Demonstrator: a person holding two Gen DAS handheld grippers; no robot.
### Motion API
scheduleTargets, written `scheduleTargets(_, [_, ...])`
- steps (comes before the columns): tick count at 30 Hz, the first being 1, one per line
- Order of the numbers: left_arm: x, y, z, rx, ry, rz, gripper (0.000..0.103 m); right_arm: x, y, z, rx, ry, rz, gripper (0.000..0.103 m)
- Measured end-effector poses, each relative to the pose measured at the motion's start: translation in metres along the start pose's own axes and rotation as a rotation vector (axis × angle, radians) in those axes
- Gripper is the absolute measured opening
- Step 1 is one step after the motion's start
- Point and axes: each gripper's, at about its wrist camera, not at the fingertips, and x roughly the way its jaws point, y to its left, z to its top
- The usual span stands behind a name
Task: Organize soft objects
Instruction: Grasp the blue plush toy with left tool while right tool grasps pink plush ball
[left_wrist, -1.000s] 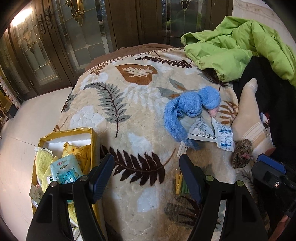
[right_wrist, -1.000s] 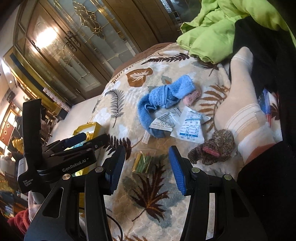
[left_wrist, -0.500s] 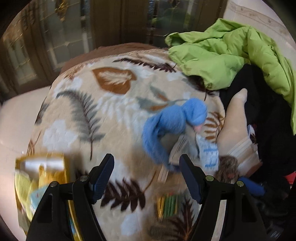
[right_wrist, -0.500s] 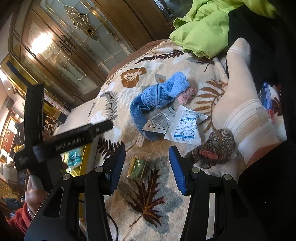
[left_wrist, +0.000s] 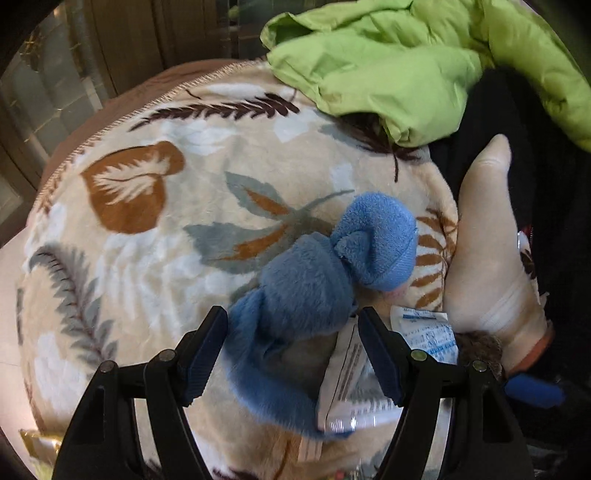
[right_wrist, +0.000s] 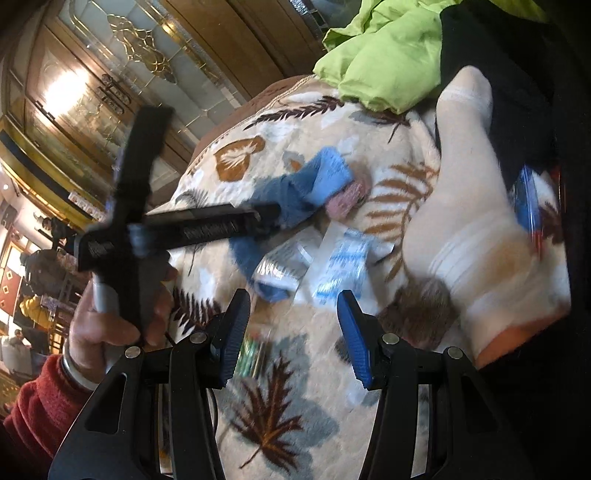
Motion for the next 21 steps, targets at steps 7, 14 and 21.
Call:
scheduleTargets(7, [0.018, 0.004, 0.009, -0.077, -0.020, 0.012, 0.067, 0.019, -0.004, 0.040, -0.040, -0.004, -0.080, 0.049])
scheduleTargets(14, [0.003, 0.019, 0.005, -0.182, -0.060, 0.037, 0.052, 0.067, -0.015, 0.067, -0.087, 0.055, -0.180, 0.049])
scheduleTargets(21, [-0.002, 0.048, -0.007, -0.286, -0.067, 0.041, 0.052, 0.109, -0.015, 0.089, -0.100, 0.061, -0.228, 0.049])
